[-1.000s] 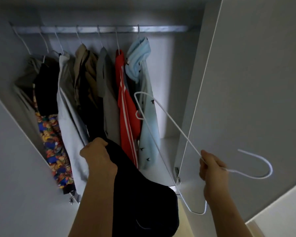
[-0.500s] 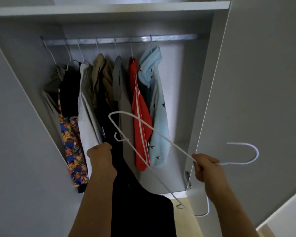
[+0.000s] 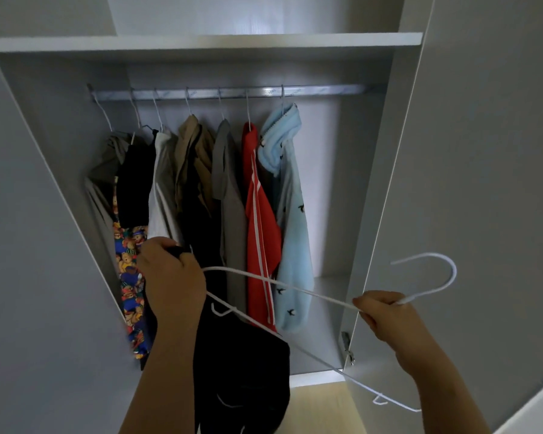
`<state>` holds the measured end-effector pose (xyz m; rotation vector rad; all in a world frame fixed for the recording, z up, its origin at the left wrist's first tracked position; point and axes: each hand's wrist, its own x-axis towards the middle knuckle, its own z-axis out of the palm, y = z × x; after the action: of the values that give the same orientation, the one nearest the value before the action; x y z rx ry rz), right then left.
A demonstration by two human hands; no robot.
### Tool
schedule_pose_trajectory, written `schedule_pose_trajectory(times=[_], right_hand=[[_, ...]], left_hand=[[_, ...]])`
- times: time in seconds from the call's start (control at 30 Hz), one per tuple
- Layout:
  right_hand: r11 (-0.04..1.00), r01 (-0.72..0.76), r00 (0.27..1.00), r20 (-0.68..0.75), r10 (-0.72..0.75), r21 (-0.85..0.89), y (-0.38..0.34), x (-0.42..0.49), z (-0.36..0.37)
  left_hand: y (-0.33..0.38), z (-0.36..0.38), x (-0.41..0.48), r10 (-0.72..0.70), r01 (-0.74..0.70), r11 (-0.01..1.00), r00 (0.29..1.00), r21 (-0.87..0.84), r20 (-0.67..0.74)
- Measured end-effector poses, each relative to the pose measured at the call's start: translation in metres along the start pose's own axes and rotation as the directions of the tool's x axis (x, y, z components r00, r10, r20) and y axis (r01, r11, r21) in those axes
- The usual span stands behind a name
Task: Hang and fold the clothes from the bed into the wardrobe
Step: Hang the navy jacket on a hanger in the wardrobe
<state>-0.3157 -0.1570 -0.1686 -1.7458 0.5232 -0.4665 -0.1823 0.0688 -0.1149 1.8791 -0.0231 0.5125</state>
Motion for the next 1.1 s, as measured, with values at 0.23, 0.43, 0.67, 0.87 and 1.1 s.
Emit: schedule_pose_trajectory(times=[0.23, 0.43, 0.67, 0.87, 1.1], right_hand=[[1.0, 0.022, 0.999, 0.047, -0.022, 0.013, -0.005, -0.013, 0.025], [0.999, 0.034, 0.999, 0.027, -0.034, -0.007, -0.01, -0.02, 0.031], [0.993, -0.088, 0.986, -0.134, 0.099, 0.081, -0.011, -0.021, 0.028], [0.998, -0.005, 0.978, -0.21, 0.018, 0.059, -0.019, -0.021, 0.011], [0.918, 0.379, 0.842, -0.369, -0.393, -0.113, -0.037, -0.026, 0.007]], left_hand=[[0.006, 0.022, -0.034, 0.307, -0.305, 0.951, 0.906, -0.054, 0.293], [0.014, 0.032, -0.062, 0.453, -0.426, 0.884, 0.668, -0.196, 0.59], [0.011, 0.031, -0.074, 0.326, -0.345, 0.928, 0.569, -0.14, 0.755], [0.016, 0.035, -0.061, 0.441, -0.81, 0.573, 0.437, 0.13, 0.784], [0.014, 0.031, -0.069, 0.48, -0.596, 0.803, 0.654, 0.008, 0.584]])
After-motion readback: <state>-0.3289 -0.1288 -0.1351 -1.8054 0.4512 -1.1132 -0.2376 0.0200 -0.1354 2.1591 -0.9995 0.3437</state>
